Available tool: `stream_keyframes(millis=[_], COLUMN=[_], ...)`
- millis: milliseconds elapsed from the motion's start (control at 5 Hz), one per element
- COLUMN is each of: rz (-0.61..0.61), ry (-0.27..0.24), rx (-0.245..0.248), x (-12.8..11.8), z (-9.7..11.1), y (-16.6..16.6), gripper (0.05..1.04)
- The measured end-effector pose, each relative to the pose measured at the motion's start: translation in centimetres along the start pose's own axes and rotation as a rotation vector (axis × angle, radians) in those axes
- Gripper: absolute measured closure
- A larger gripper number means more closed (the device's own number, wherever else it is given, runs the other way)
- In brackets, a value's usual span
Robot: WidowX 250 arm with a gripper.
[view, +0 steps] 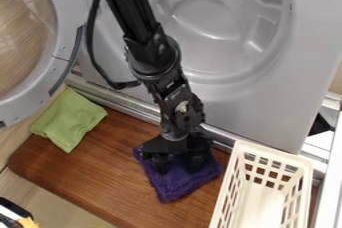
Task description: Take the purple cloth and put it inside the machine
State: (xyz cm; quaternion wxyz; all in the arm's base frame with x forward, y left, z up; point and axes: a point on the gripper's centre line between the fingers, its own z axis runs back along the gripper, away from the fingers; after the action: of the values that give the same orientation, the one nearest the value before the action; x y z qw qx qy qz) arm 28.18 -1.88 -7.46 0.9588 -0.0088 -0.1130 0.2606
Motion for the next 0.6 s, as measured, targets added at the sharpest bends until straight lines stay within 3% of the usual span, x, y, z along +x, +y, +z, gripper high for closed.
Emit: stream_keyframes(millis=[400,600], rz=[0.031,0.041], ry=[0.023,0.019], rx=[-0.001,-0.037], x=[-0.9,-0.4], z=[1.0,2.7], y=[1.0,1.1], gripper=[0.795,0.962])
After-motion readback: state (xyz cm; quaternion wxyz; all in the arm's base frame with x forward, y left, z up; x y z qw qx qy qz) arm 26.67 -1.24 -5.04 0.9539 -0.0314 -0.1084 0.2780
